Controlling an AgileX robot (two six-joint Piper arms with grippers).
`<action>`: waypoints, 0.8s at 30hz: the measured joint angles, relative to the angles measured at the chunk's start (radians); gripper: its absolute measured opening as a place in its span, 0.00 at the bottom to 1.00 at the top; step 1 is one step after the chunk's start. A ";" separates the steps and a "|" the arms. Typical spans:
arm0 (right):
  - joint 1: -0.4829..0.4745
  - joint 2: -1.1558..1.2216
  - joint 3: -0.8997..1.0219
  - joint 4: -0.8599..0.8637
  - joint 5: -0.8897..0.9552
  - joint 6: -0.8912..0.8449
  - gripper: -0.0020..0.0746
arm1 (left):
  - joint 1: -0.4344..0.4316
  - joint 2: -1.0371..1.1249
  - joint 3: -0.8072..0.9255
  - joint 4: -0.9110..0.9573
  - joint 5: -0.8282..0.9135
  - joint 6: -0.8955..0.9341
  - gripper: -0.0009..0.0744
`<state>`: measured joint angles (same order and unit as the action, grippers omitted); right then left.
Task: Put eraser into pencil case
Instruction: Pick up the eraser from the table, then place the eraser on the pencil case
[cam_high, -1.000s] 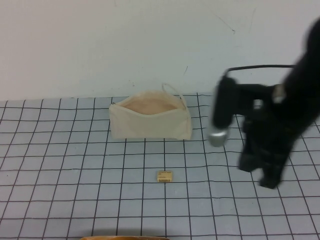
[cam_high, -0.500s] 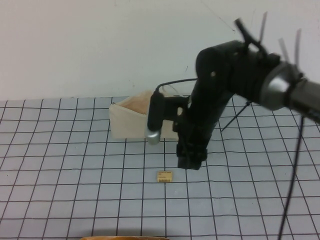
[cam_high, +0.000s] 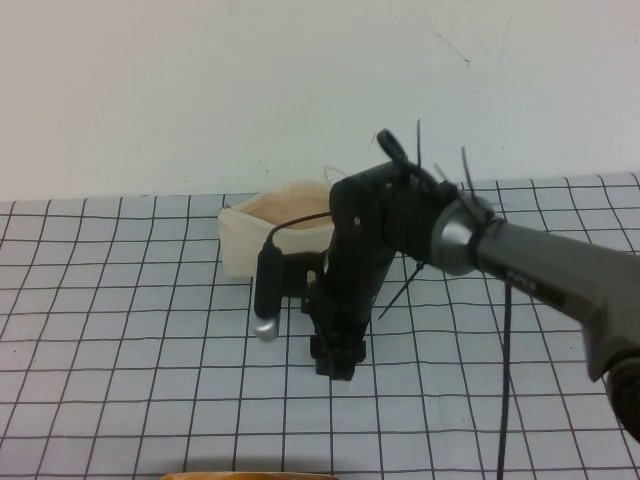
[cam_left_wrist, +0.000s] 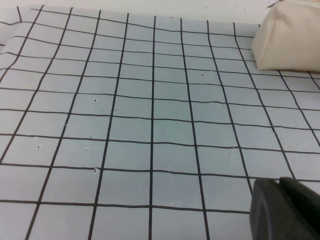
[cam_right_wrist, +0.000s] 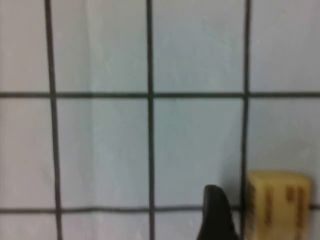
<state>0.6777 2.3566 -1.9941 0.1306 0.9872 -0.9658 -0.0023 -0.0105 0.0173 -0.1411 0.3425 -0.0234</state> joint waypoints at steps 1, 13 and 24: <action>0.004 0.008 0.000 0.000 -0.009 -0.003 0.58 | 0.000 0.000 0.000 0.000 0.000 0.000 0.01; 0.010 0.032 -0.064 -0.010 0.068 0.018 0.29 | 0.000 0.000 0.000 -0.001 0.000 0.000 0.01; 0.008 0.005 -0.420 -0.053 0.057 0.166 0.29 | 0.000 0.000 0.000 -0.003 0.000 0.000 0.01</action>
<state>0.6855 2.3615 -2.4144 0.0775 1.0441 -0.7994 -0.0023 -0.0105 0.0173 -0.1439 0.3425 -0.0234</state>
